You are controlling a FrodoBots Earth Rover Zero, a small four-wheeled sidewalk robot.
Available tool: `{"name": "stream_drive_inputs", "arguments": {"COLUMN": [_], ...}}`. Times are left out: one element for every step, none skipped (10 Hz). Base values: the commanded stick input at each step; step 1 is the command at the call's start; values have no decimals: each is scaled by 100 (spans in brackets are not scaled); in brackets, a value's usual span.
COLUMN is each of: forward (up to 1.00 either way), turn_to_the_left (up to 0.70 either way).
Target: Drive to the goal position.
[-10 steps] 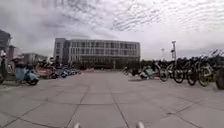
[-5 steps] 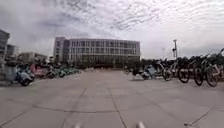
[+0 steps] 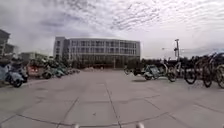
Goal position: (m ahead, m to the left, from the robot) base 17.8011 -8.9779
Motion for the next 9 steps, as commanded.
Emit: {"name": "stream_drive_inputs", "arguments": {"forward": [70, 70, 70, 70, 70, 70, 70, 70, 70], "turn_to_the_left": [0, 0, 0, 0, 0, 0, 0, 0, 0]}}
